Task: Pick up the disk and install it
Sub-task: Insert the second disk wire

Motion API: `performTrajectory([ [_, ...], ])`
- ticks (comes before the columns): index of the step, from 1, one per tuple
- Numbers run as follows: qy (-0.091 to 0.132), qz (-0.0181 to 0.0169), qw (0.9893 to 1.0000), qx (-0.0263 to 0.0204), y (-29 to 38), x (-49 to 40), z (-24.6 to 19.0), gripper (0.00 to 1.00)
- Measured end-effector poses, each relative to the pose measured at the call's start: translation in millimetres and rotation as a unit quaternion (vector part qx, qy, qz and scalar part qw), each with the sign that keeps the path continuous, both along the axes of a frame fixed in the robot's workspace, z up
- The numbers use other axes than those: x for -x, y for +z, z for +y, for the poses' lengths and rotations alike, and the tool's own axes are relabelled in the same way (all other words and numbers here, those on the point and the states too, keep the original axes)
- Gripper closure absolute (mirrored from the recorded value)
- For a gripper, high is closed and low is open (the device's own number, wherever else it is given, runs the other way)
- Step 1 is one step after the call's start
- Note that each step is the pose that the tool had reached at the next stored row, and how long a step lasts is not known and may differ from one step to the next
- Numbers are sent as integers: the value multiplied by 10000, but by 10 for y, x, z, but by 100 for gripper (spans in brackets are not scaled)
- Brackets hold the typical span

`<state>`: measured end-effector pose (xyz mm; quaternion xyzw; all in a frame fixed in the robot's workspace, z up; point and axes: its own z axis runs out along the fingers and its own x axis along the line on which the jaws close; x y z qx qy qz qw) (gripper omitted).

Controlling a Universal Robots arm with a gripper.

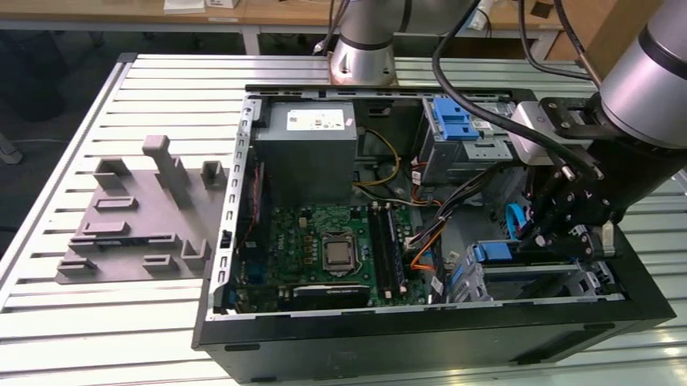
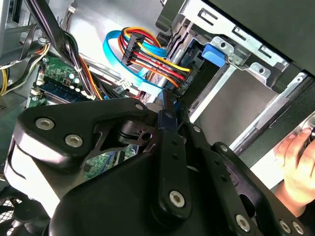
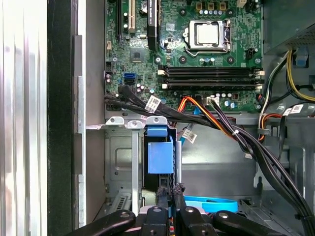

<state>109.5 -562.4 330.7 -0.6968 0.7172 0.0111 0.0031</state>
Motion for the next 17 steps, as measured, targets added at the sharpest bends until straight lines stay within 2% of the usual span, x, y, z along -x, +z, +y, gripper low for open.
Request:
performTrajectory([
  [7, 0, 0, 10000, -3, -6, 0, 0, 83],
  [8, 0, 0, 10000, -3, -7, 0, 0, 77],
  [14, 0, 0, 10000, -4, 0, 0, -1, 76],
  [15, 0, 0, 10000, -8, 2, 0, 0, 69],
  [17, 0, 0, 10000, -12, 12, 0, 0, 69],
])
